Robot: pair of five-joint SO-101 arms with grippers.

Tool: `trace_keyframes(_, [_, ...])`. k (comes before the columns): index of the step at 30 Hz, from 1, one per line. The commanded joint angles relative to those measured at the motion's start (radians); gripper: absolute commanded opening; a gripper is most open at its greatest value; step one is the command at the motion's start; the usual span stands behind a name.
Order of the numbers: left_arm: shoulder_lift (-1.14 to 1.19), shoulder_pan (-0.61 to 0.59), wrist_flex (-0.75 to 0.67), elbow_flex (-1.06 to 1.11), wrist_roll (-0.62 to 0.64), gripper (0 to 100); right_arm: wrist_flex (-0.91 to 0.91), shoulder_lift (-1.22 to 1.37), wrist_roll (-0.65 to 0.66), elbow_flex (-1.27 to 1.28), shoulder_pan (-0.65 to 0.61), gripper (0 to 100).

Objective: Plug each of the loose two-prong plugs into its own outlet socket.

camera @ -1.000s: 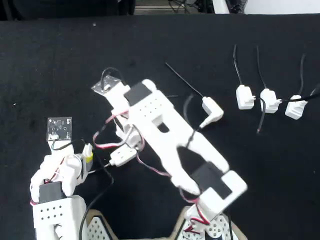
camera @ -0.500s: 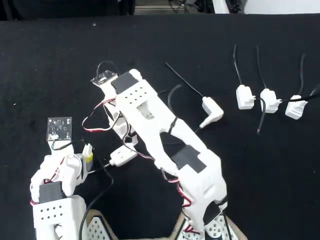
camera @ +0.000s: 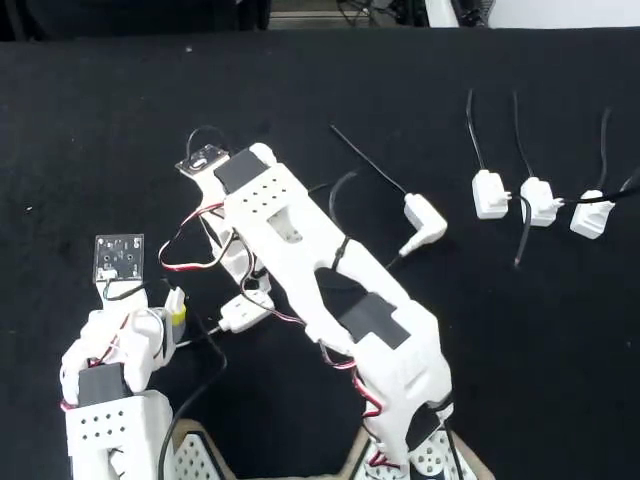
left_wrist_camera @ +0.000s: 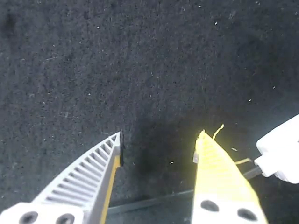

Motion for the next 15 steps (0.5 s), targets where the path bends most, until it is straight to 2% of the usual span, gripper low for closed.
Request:
trace_keyframes(1, [-0.008, -0.007, 0.003, -0.01, -0.008, 26, 0.026, -0.004, -0.011, 0.007, -0.018, 1.1])
trace_keyframes(15, [-0.008, -0.007, 0.003, -0.01, -0.009, 26, -0.014, 0.002, -0.012, 0.054, -0.018, 1.1])
